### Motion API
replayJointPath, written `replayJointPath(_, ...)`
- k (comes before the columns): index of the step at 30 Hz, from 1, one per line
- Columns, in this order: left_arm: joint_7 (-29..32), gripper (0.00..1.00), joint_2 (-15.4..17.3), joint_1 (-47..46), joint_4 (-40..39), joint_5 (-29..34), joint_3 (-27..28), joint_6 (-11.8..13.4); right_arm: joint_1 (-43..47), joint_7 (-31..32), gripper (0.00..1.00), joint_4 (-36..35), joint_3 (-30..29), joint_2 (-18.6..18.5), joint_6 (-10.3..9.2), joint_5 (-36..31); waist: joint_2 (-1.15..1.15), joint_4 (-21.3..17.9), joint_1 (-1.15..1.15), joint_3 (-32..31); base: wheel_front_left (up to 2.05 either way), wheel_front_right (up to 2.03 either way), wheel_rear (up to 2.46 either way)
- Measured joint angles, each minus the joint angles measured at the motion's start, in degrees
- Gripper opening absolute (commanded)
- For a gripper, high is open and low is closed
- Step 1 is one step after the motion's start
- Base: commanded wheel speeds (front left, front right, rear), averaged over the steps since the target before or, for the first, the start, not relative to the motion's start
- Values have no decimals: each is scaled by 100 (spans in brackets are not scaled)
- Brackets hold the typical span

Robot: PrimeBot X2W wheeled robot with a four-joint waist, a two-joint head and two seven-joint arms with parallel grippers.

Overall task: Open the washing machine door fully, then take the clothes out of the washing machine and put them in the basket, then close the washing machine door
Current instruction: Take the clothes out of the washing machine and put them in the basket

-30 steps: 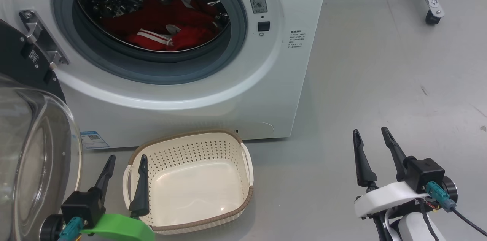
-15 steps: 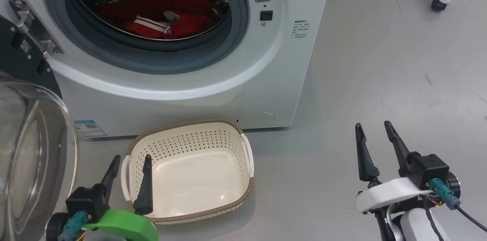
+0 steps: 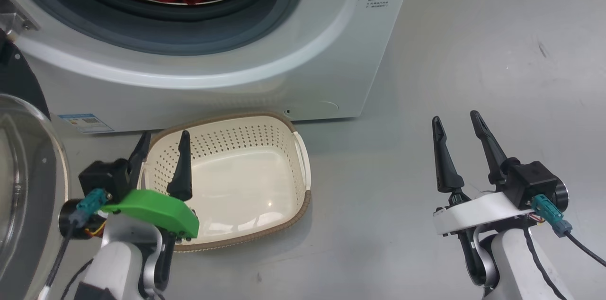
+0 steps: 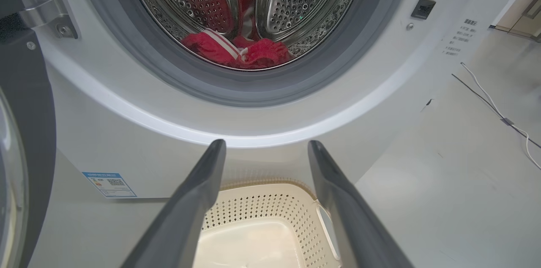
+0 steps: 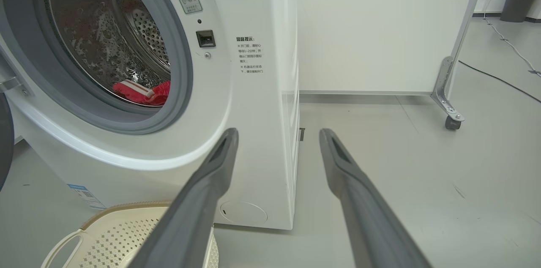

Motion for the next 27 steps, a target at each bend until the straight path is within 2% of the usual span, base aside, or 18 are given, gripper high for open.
replayJointPath(9,689,100,138,-1204,581,-74,-13,-232,-384,0,100,-138,288,-4,-1,32,0,-217,0,679,0,0,0)
replayJointPath(19,1491,100,659,-2792,965,-56,69,-456,-923,0,100,-298,565,-19,-66,499,0,-649,0,1458,0,0,0)
replayJointPath(27,1647,100,927,-3758,1179,-57,330,-479,-1185,0,100,-332,779,-21,-163,751,0,-1086,0,1823,0,0,0)
